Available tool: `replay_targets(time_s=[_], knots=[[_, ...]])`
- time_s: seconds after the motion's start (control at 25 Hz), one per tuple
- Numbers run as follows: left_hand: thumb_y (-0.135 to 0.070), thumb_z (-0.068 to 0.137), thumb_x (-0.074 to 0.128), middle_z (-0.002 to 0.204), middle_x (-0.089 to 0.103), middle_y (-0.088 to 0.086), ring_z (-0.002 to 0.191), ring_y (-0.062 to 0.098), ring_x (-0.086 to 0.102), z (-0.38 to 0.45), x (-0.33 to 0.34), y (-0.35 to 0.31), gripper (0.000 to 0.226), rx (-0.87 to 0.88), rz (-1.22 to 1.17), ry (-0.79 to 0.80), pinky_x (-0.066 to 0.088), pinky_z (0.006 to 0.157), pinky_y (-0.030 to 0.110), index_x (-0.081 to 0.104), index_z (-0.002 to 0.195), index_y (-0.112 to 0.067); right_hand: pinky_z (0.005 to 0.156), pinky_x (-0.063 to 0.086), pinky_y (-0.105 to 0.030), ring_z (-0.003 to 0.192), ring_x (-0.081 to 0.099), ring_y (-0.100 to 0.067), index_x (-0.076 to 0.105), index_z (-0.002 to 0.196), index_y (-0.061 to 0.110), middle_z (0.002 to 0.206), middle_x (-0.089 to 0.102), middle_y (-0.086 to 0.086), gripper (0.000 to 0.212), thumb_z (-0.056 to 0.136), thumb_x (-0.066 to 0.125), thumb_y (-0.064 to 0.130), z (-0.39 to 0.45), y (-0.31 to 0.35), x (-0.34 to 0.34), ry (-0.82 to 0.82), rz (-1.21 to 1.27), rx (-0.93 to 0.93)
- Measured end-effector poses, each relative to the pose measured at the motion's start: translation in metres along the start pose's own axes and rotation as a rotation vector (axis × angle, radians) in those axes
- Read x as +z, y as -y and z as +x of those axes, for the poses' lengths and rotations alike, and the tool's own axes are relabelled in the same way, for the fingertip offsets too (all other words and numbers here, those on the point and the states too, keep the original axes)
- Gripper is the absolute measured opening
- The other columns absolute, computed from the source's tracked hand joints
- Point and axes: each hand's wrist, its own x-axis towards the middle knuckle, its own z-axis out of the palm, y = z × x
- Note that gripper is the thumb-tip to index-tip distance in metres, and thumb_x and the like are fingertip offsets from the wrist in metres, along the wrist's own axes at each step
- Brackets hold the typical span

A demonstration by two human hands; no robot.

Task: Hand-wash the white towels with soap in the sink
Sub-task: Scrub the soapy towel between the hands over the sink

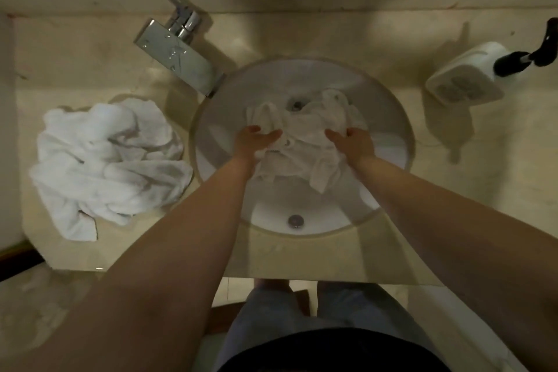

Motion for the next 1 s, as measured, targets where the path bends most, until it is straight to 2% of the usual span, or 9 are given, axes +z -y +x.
replay_targets(time_s=[0.2, 0.28, 0.36, 0.44, 0.56, 0.68, 0.76, 0.84, 1.0], knots=[[-0.028, 0.088, 0.074, 0.102, 0.070, 0.015, 0.089, 0.028, 0.064, 0.008, 0.016, 0.025, 0.031, 0.237, 0.627, -0.001, 0.033, 0.068, 0.021, 0.068, 0.101, -0.001, 0.098, 0.042, -0.031, 0.124, 0.055, -0.031, 0.048, 0.137, -0.005, 0.136, 0.057, -0.017, 0.073, 0.090, 0.067, 0.047, 0.004, -0.031, 0.025, -0.012, 0.134, 0.247], [-0.027, 0.093, 0.065, 0.075, 0.064, 0.010, 0.067, 0.022, 0.057, 0.010, 0.019, 0.028, 0.026, 0.270, 0.713, -0.031, 0.032, 0.063, 0.027, 0.063, 0.077, -0.007, 0.092, 0.044, -0.034, 0.118, 0.059, -0.032, 0.059, 0.124, -0.005, 0.124, 0.062, -0.018, 0.055, 0.095, 0.061, 0.042, 0.004, -0.037, 0.031, 0.018, 0.035, 0.225], [-0.026, 0.097, 0.057, 0.074, 0.063, 0.016, 0.073, 0.028, 0.058, 0.011, 0.021, 0.029, 0.033, 0.312, 0.765, -0.097, 0.033, 0.065, 0.030, 0.060, 0.071, -0.006, 0.075, 0.038, -0.029, 0.103, 0.062, -0.029, 0.066, 0.093, 0.003, 0.102, 0.065, -0.017, 0.030, 0.098, 0.057, 0.030, 0.004, -0.037, 0.034, -0.075, -0.036, 0.103], [-0.029, 0.102, 0.051, 0.086, 0.063, 0.020, 0.083, 0.030, 0.058, 0.007, 0.022, 0.027, 0.032, 0.308, 0.632, -0.103, 0.028, 0.067, 0.027, 0.058, 0.081, -0.006, 0.070, 0.031, -0.025, 0.086, 0.053, -0.023, 0.051, 0.074, 0.013, 0.082, 0.055, -0.008, 0.027, 0.100, 0.050, 0.020, 0.000, -0.037, 0.034, -0.166, 0.067, 0.018], [-0.038, 0.100, 0.056, 0.105, 0.061, 0.008, 0.093, 0.020, 0.057, 0.005, 0.019, 0.026, 0.041, 0.111, 0.261, -0.038, 0.034, 0.070, 0.021, 0.060, 0.114, 0.000, 0.074, 0.035, -0.028, 0.075, 0.045, -0.015, 0.050, 0.079, 0.012, 0.074, 0.049, 0.002, 0.022, 0.099, 0.040, 0.011, -0.008, -0.038, 0.033, -0.195, 0.455, 0.007], [-0.026, 0.085, 0.080, 0.104, 0.074, 0.012, 0.075, 0.017, 0.070, 0.000, 0.013, 0.039, 0.034, -0.129, -0.113, 0.050, 0.056, 0.067, 0.026, 0.069, 0.101, 0.001, 0.076, 0.042, -0.027, 0.083, 0.053, -0.017, 0.061, 0.096, 0.009, 0.086, 0.059, 0.000, 0.017, 0.098, 0.051, 0.022, -0.025, -0.032, 0.030, -0.195, 0.585, 0.030], [-0.019, 0.080, 0.084, 0.106, 0.074, 0.014, 0.083, 0.020, 0.072, -0.004, 0.006, 0.046, 0.037, -0.173, -0.088, 0.054, 0.060, 0.077, 0.030, 0.069, 0.103, 0.006, 0.070, 0.049, -0.016, 0.092, 0.059, -0.016, 0.061, 0.119, 0.006, 0.105, 0.063, 0.000, 0.040, 0.090, 0.070, 0.033, -0.037, -0.033, 0.029, -0.139, 0.487, 0.028], [-0.026, 0.083, 0.081, 0.119, 0.067, 0.010, 0.103, 0.026, 0.067, -0.011, 0.001, 0.042, 0.051, -0.120, 0.037, 0.036, 0.055, 0.094, 0.038, 0.064, 0.117, 0.008, 0.063, 0.051, -0.022, 0.085, 0.062, -0.020, 0.057, 0.122, -0.003, 0.111, 0.064, -0.007, 0.049, 0.085, 0.076, 0.022, -0.048, -0.035, 0.027, -0.082, 0.413, 0.108], [-0.038, 0.098, 0.060, 0.109, 0.066, 0.017, 0.106, 0.027, 0.063, -0.050, -0.010, 0.017, 0.050, 0.112, 0.182, -0.085, 0.044, 0.078, 0.027, 0.063, 0.117, 0.007, 0.066, 0.049, -0.030, 0.087, 0.062, -0.031, 0.057, 0.124, -0.011, 0.108, 0.063, -0.018, 0.046, 0.096, 0.063, 0.025, -0.077, -0.025, 0.008, -0.099, 0.398, 0.202]])
